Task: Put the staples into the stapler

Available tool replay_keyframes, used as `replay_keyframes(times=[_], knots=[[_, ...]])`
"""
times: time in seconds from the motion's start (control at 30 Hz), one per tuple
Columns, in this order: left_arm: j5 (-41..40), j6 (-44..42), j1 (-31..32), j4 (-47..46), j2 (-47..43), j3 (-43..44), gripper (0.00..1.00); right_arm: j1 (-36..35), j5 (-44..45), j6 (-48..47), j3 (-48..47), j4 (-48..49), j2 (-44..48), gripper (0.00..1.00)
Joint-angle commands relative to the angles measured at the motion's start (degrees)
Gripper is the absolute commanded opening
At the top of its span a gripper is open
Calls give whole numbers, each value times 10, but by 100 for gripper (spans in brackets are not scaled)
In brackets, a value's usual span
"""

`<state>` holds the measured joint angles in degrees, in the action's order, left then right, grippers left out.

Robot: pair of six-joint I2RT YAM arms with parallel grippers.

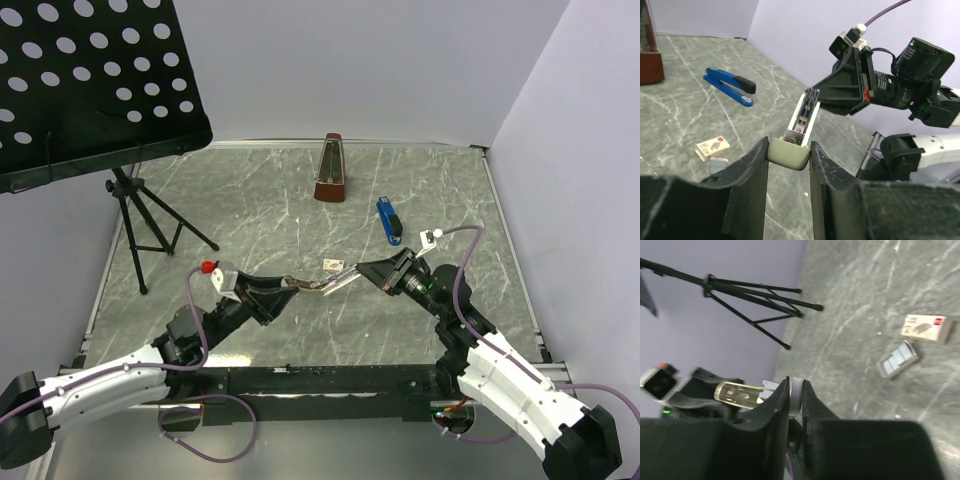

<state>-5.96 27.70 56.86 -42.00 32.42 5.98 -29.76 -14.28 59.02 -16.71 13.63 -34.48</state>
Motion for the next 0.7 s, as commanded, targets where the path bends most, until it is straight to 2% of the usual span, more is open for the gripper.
replay_keyframes(times=[0.0,0.03,0.2,0.33,0.5,0.57,0.67], knots=[[-70,-52,-13,44,15,82,1,21,10,-100,-35,4,-11,26],[-62,-59,-13,55,19,89,1,20,9,-115,-48,-22,-10,34],[-6,-100,-14,134,54,137,1,21,37,-236,-106,-133,8,54],[25,-133,-14,182,64,157,1,21,49,-316,-151,-190,27,59],[67,-169,-14,212,70,181,1,20,-106,-467,-184,-193,14,68],[86,-180,-14,222,72,193,1,17,-195,-518,-198,-194,-1,70],[131,-194,-14,234,77,209,1,-1,-275,-579,-212,-199,-32,71]])
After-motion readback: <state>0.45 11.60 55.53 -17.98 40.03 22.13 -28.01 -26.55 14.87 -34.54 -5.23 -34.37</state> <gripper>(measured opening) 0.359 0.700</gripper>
